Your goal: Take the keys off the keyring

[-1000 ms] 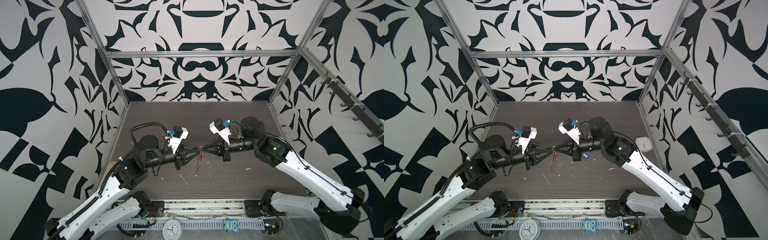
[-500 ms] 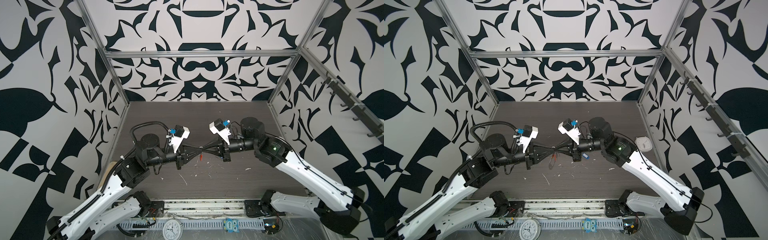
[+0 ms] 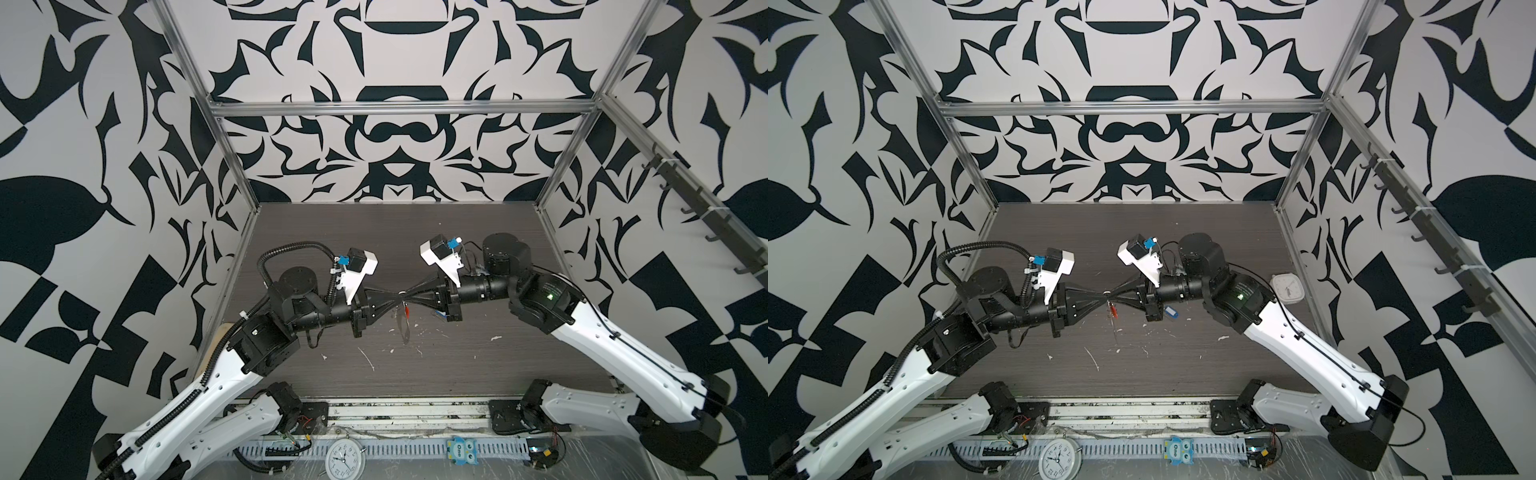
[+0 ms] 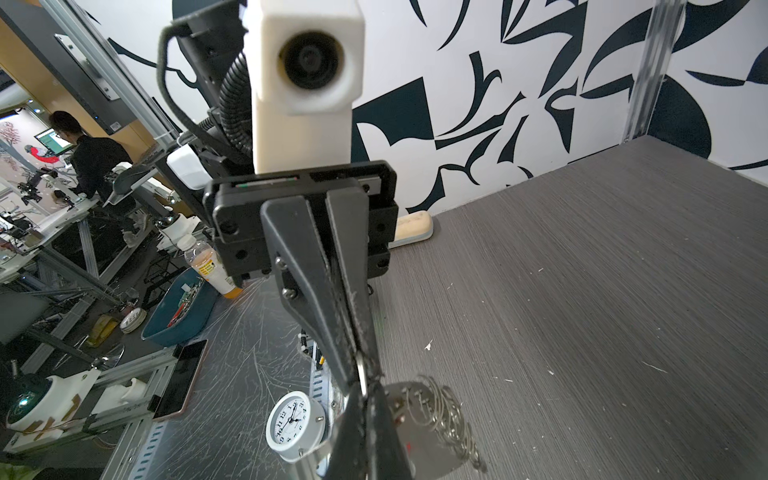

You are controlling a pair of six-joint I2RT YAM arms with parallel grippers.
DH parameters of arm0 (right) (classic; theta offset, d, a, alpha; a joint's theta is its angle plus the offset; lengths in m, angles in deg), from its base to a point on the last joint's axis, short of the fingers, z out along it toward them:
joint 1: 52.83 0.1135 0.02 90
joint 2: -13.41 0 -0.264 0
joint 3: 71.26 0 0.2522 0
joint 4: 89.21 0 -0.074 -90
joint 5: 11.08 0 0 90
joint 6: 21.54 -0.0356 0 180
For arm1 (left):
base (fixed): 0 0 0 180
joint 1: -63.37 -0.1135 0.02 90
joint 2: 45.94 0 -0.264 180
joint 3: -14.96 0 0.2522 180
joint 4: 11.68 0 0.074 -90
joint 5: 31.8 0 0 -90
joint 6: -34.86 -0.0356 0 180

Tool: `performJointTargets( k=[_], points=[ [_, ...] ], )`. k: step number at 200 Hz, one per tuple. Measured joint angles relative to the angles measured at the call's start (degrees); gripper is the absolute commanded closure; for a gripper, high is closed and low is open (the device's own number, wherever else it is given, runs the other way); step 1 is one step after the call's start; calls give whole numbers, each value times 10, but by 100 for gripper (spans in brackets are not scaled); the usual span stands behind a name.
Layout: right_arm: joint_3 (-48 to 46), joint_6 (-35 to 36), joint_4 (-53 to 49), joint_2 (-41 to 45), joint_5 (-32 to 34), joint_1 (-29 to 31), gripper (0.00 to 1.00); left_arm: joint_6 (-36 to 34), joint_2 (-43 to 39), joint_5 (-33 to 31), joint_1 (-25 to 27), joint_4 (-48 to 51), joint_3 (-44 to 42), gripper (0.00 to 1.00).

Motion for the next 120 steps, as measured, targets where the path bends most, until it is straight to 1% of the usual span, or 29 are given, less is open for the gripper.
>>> performJointTargets(
  k=[20, 35, 71, 81, 91, 107, 120],
  points=[
    [0, -2, 0, 0, 0, 0, 100, 2, 0, 0, 0, -1, 0, 92],
    [0, -4, 1, 0, 0, 0, 100, 2, 0, 2, 0, -2, 0, 100],
    [0, -8, 5, 0, 4, 2, 100, 6, 0, 0, -2, -5, 0, 100],
    [0, -9, 6, 0, 9, 4, 90, 5, -2, -3, -2, -4, 0, 100],
    [0, -12, 8, 0, 20, 6, 83, 4, -4, -5, -2, -5, -1, 100],
    [0, -14, 10, 5, 41, 8, 73, 2, -8, -7, -2, -9, -1, 100],
    [-1, -15, 14, 15, 57, 12, 68, 0, -11, -7, -1, -13, -2, 100]
  ],
)
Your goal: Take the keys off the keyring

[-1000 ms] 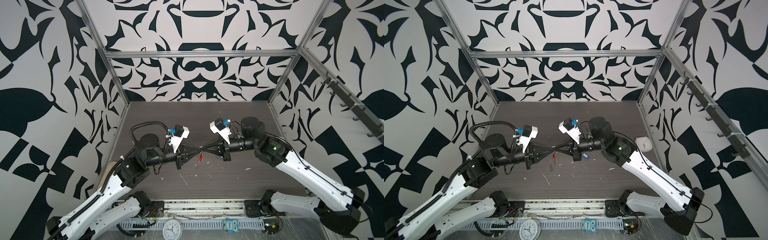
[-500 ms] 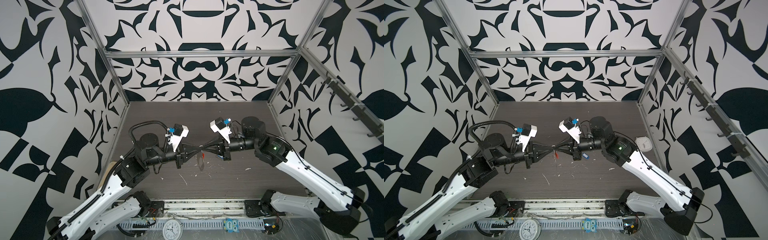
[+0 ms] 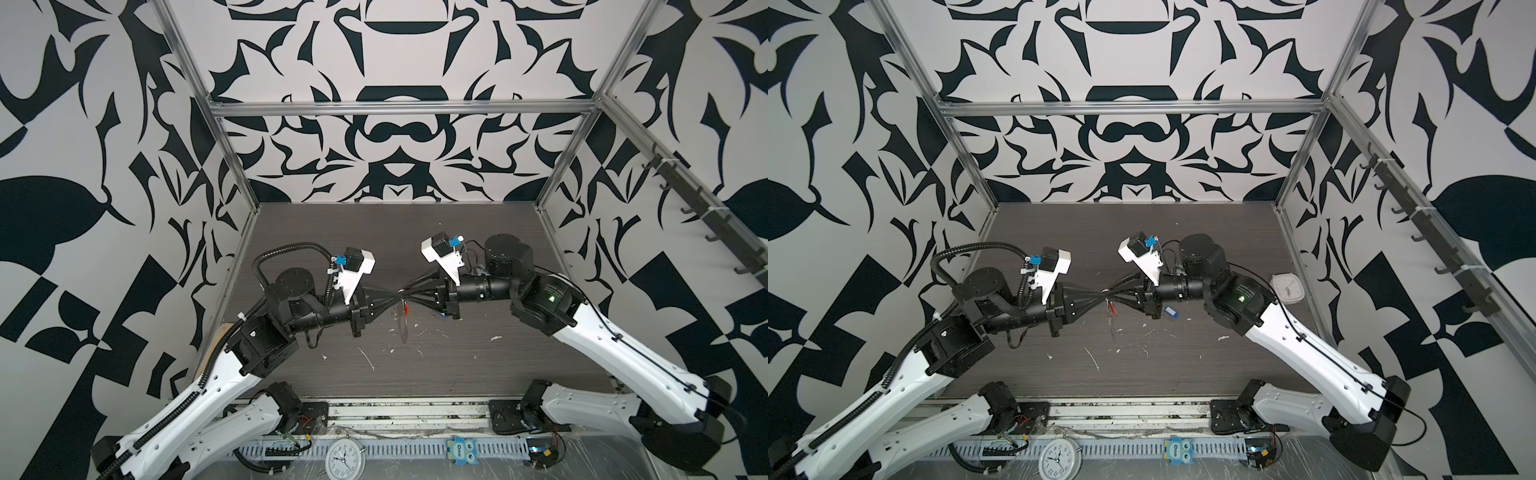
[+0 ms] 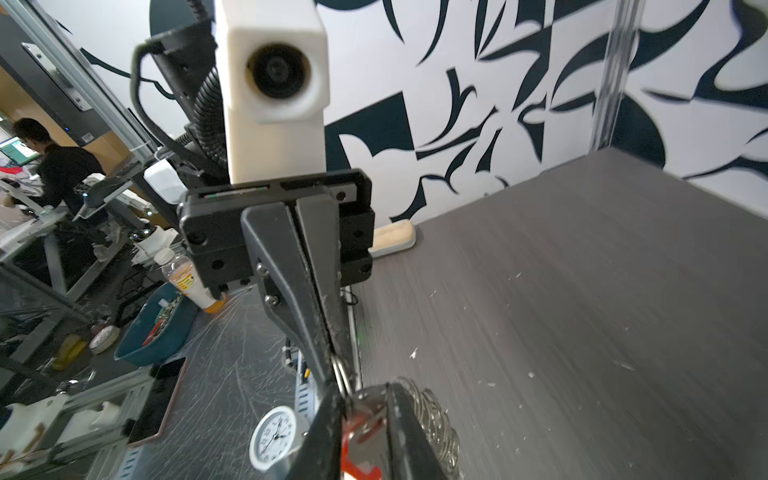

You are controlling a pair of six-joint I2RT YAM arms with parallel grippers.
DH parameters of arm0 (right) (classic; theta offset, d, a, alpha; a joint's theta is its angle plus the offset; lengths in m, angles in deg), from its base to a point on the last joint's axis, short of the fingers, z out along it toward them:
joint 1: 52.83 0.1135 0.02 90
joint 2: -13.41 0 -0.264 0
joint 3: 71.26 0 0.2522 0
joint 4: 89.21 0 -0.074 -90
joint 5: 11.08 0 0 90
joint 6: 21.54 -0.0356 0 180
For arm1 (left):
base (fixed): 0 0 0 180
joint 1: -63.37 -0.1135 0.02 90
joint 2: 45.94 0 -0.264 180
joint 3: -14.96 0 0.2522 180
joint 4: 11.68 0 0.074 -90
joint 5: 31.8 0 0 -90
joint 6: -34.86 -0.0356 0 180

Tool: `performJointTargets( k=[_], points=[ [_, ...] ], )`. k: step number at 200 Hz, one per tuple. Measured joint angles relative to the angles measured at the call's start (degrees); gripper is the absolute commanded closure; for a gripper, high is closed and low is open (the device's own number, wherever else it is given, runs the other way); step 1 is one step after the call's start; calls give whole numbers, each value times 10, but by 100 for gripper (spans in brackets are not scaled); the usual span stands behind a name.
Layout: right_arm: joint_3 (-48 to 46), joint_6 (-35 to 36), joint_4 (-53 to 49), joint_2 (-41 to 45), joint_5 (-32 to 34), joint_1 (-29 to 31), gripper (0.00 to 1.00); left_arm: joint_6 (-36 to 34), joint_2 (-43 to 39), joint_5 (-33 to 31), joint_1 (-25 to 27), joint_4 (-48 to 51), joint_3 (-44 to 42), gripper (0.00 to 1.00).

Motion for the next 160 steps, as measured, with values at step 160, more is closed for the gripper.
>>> performJointTargets(
  k=[160],
  points=[
    [-104, -4, 61, 66, 159, 98, 56, 1, -31, -21, 1, -50, -33, 100]
  ],
)
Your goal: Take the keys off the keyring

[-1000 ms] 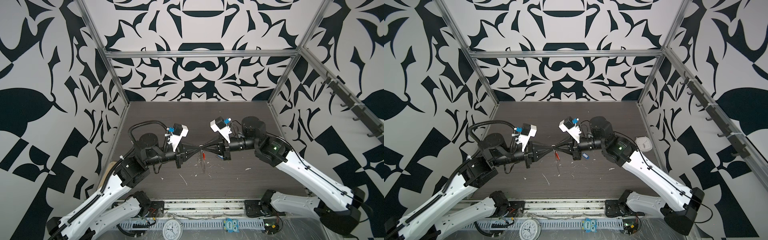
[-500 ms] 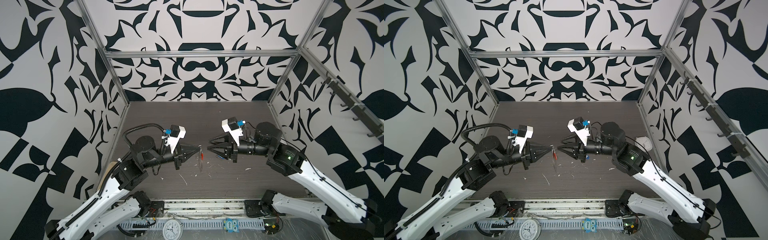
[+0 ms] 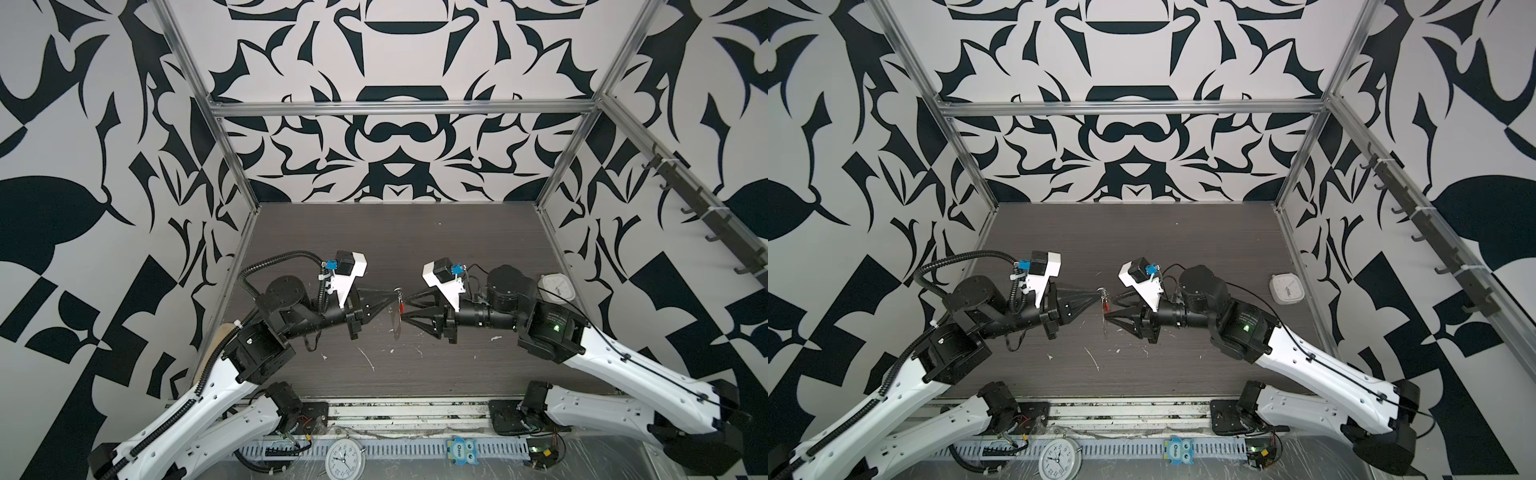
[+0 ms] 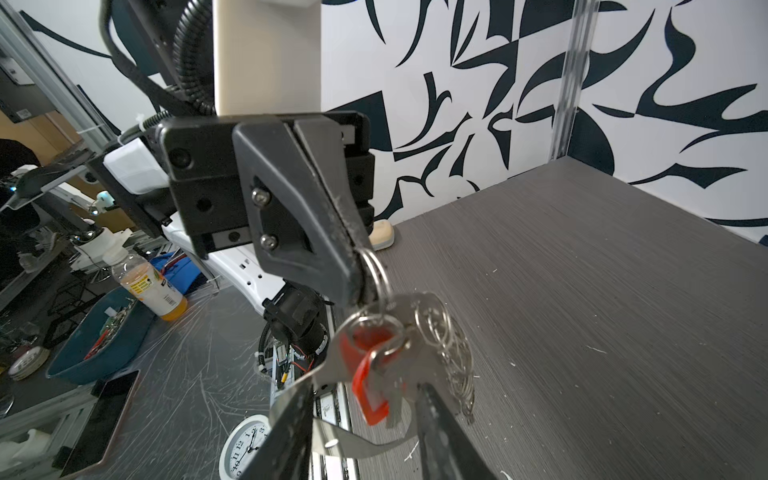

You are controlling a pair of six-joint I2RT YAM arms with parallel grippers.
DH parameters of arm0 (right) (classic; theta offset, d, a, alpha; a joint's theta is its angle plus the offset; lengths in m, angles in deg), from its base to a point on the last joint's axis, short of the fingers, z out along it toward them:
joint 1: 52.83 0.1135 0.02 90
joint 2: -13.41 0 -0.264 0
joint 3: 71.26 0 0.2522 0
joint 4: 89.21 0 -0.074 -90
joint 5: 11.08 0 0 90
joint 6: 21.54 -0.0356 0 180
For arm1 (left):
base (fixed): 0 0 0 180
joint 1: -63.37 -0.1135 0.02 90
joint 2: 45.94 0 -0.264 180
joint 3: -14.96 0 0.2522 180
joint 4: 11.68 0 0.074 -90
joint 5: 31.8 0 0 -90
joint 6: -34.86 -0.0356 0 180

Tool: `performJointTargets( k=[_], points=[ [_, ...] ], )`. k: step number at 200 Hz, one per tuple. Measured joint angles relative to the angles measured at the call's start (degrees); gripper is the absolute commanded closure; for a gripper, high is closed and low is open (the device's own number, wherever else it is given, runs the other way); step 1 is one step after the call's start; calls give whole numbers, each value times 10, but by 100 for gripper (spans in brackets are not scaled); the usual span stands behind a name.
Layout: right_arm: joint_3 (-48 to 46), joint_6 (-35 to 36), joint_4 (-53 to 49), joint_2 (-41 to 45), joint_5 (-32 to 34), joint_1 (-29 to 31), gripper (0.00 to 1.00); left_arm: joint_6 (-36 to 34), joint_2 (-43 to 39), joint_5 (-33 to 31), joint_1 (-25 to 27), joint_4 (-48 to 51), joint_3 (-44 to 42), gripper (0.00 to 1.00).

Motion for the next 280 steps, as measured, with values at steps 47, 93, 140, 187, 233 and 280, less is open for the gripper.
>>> performJointTargets(
  k=[47, 93, 140, 187, 233, 280],
  points=[
    [0, 0, 26, -5, 42, 7, 56, 8, -7, -12, 0, -15, -2, 100],
    [0, 2, 41, -23, 62, 11, 59, 18, -8, -14, 0, -26, -9, 100],
    [0, 12, 44, -26, 80, 13, 76, 25, -9, -26, 0, -27, -12, 100],
    [0, 14, 41, -26, 92, 13, 91, 28, -13, -45, 0, -25, -12, 100],
    [1, 15, 29, -18, 103, 15, 100, 28, -18, -66, 0, -10, -13, 100],
    [12, 21, 6, -13, 114, 19, 100, 24, -22, -79, 1, 0, -13, 100]
  ],
)
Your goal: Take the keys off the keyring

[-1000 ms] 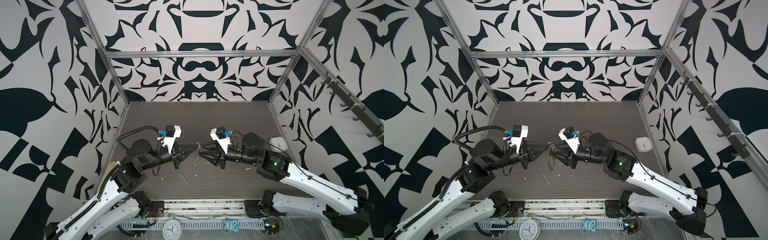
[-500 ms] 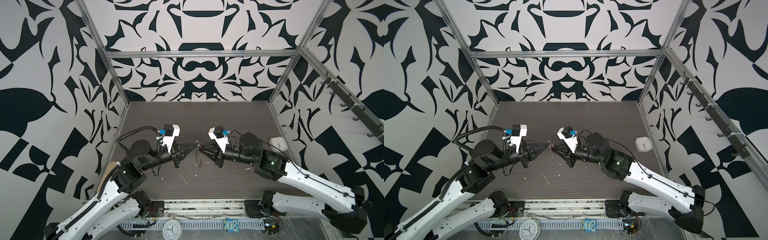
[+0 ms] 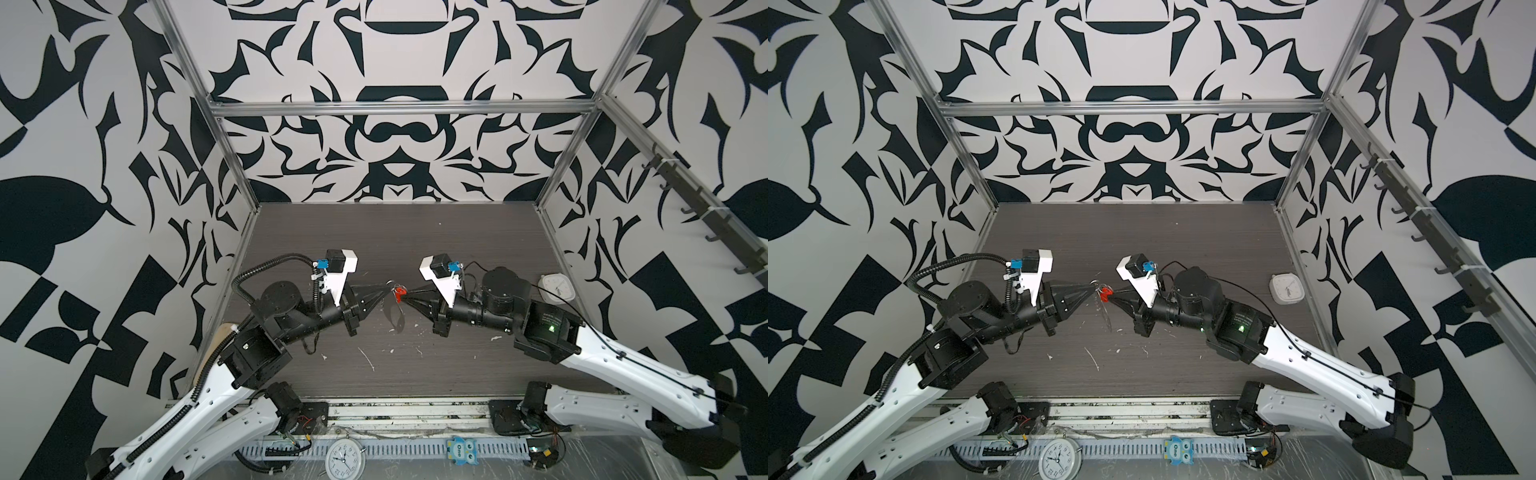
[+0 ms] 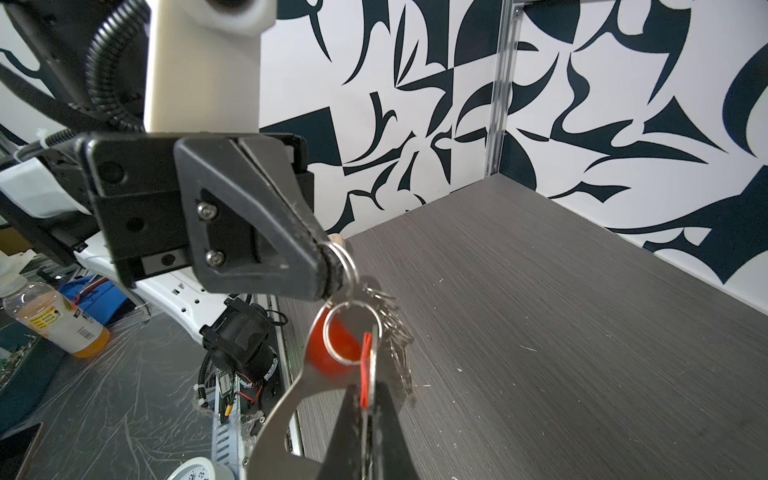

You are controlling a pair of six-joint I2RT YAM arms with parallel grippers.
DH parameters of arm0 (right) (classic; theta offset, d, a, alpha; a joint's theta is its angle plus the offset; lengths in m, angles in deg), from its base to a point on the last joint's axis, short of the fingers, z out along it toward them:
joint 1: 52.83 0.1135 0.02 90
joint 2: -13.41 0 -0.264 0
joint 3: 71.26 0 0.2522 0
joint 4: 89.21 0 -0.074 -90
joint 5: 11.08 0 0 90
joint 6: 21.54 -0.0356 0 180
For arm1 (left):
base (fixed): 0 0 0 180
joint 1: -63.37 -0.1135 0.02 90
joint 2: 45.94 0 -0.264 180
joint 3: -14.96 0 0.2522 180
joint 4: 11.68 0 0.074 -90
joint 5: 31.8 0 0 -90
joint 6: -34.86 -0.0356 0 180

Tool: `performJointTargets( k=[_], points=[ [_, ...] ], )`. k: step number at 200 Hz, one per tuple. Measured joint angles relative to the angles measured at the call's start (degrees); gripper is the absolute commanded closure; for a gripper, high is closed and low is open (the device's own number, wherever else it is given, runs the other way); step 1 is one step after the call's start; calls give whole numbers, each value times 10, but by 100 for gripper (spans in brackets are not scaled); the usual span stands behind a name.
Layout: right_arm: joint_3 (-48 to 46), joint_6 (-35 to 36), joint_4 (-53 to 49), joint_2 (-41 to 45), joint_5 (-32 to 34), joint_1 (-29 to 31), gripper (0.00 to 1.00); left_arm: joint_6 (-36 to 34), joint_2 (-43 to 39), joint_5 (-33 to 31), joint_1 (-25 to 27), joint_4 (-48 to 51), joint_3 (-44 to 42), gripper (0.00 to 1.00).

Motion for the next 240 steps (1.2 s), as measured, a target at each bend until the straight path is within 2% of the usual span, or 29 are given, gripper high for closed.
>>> performJointTargets(
  k=[110, 240],
  points=[
    [33, 9, -40, -21, 50, 10, 100, 11, 12, -83, 6, 44, 10, 100],
    [80, 21, -62, -74, 118, 14, 100, 96, 49, -158, 7, 130, 72, 100]
  ],
)
